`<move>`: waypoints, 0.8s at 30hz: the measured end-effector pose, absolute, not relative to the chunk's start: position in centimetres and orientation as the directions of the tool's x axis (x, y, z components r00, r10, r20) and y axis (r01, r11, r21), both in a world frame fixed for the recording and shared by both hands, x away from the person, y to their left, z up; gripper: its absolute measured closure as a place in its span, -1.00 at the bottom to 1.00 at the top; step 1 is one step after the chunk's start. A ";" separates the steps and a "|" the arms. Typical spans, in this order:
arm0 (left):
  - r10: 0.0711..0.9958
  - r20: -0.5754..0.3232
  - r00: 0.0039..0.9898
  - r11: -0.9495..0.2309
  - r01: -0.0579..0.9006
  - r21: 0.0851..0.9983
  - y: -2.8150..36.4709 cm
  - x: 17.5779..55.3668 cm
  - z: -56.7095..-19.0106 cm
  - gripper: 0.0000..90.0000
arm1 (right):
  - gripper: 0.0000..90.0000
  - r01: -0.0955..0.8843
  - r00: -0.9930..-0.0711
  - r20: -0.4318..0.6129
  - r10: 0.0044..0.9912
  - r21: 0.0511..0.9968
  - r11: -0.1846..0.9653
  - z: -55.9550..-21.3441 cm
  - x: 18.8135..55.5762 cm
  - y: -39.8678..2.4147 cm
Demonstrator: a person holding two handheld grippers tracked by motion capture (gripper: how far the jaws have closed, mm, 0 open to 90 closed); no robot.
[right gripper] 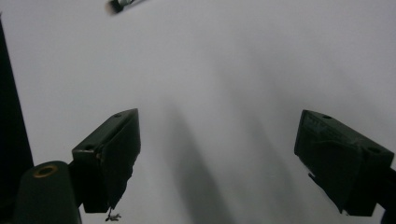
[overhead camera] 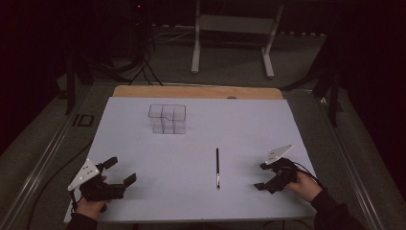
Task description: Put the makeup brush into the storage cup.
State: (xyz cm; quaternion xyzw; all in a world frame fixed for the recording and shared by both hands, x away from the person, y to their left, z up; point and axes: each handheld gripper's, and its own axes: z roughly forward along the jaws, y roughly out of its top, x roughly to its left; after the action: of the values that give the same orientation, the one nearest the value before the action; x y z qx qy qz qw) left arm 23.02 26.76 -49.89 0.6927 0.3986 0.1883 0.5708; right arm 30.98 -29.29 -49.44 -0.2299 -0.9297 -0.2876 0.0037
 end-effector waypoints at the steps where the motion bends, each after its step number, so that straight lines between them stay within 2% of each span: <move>1: 0.767 -0.195 0.612 -0.031 0.338 0.941 26.7 23.0 -49.9 -0.98 | -0.68 0.430 -0.894 0.139 0.425 0.533 0.729 -49.4 31.0 -29.3; 8: 0.765 -0.200 0.613 -0.028 0.341 0.940 26.8 23.0 -49.9 -0.98 | -0.68 0.365 -0.930 0.139 0.340 0.463 0.808 -49.4 32.2 -28.9; 15: 0.765 -0.208 0.609 -0.021 0.347 0.938 26.9 23.0 -50.0 -0.98 | -0.63 0.202 -0.977 0.140 0.161 0.374 0.905 -48.8 33.3 -28.1; 24: 0.763 -0.213 0.610 -0.019 0.351 0.936 27.0 23.0 -50.0 -0.98 | -0.60 0.102 -0.986 0.159 0.051 0.333 0.937 -48.7 34.5 -27.2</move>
State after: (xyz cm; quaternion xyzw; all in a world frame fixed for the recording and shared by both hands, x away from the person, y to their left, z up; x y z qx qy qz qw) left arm 23.03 26.95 -50.02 0.6907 0.4032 0.1802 0.5726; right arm 34.45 -27.18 -48.66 -0.0390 -0.9814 -0.1727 0.0744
